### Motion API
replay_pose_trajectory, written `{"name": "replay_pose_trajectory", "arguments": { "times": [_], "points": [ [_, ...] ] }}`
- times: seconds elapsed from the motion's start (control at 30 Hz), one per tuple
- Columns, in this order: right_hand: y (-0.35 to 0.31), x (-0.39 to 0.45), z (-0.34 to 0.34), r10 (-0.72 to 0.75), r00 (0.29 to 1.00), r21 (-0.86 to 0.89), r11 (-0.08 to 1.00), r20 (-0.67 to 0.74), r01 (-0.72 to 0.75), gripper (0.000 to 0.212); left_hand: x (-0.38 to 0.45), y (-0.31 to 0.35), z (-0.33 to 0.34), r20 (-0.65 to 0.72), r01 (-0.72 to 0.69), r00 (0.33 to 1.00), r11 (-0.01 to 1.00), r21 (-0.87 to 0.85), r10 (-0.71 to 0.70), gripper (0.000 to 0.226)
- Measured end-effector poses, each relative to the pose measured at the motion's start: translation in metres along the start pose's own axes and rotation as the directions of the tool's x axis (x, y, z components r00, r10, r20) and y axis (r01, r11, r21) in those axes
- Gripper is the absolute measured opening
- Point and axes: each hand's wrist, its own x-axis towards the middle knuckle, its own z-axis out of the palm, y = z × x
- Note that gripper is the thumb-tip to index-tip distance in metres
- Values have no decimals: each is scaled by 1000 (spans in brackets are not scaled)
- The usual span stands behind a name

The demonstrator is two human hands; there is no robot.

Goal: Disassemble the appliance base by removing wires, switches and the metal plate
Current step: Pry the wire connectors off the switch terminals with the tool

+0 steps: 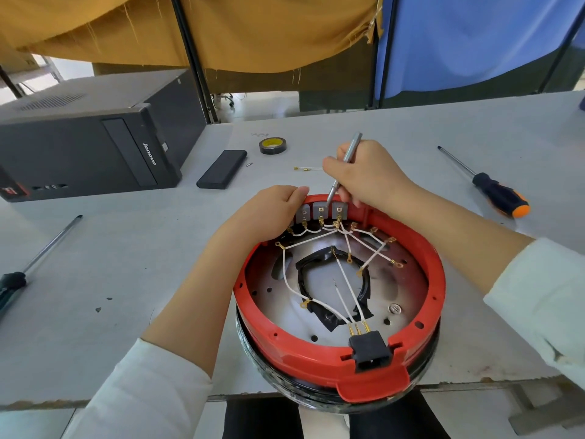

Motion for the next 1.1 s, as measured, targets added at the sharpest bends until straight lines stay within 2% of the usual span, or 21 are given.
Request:
{"name": "replay_pose_trajectory", "arguments": {
  "times": [0.13,0.37,0.57,0.87,1.0,1.1],
  "points": [
    [2,-11,-12,-96,994,-154,984,-51,87,41,-2,-1,1,-6,8,1000,1000,-4,-9,44],
    [20,-27,-10,-94,975,-175,983,-201,59,35,-8,-2,1,-15,61,998,996,-65,-62,48],
    [17,-29,-10,-100,988,-154,985,-115,81,37,-9,-2,2,-21,70,997,994,-85,-72,48],
    [13,-33,-8,-115,991,-141,984,-65,104,39,-9,-3,4,-53,57,997,997,-58,-60,52],
    [12,-27,-8,-26,999,-81,996,-25,24,37,-9,-4,5,-61,48,997,998,-48,-51,51],
    [9,-18,-7,56,998,-98,994,10,-54,36,-9,-5,5,-60,38,997,999,-36,-41,52]
  ]
}}
